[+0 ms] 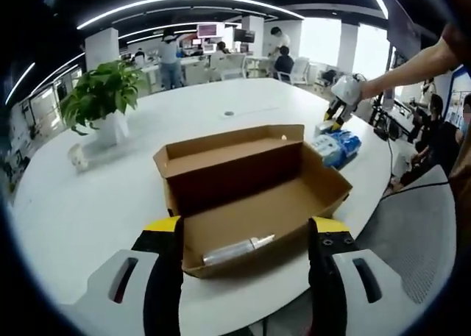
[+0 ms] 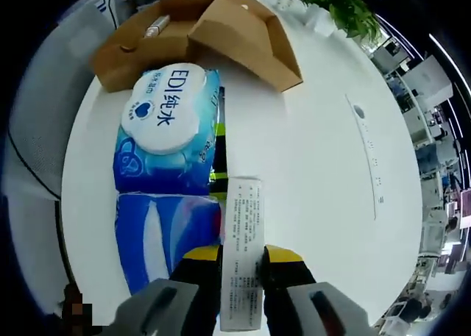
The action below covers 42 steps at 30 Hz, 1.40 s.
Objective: Operate the shoe box by opening the lid, removing the specified soft item, and placing it in the target area until the item is outside and the box remains undamaged.
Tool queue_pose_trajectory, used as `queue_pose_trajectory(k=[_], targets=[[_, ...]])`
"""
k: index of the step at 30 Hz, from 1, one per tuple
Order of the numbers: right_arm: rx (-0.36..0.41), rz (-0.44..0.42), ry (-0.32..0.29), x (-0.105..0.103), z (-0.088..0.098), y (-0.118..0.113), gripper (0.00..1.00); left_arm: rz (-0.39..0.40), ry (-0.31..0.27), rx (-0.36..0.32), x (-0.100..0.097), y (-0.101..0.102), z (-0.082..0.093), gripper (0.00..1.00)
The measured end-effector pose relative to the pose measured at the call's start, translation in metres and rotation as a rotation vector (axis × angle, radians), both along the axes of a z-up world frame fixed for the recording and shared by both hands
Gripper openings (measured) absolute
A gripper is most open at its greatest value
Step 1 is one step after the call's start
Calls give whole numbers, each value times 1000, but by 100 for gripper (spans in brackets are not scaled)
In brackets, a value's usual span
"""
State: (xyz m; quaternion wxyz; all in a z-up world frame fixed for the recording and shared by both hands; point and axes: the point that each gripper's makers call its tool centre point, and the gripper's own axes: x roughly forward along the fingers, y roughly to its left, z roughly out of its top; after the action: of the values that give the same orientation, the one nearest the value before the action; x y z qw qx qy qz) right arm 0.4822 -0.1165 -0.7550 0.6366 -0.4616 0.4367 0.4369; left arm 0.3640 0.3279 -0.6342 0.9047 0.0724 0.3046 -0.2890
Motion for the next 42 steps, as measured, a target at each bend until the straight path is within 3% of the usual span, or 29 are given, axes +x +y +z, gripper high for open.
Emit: queue_pose_trajectory(k=[23,36,42], targets=[[-43,-46,-4,-11,-4,-12,17,-11,13,25,-7,3,-5,68],[-34,-87,-28,-11,7,-17,21,-18,7,26,-4,2,-3,68],[-12,-132,-65,-9,20,-21,29,-30,1,20,-2,-2,-1,68]])
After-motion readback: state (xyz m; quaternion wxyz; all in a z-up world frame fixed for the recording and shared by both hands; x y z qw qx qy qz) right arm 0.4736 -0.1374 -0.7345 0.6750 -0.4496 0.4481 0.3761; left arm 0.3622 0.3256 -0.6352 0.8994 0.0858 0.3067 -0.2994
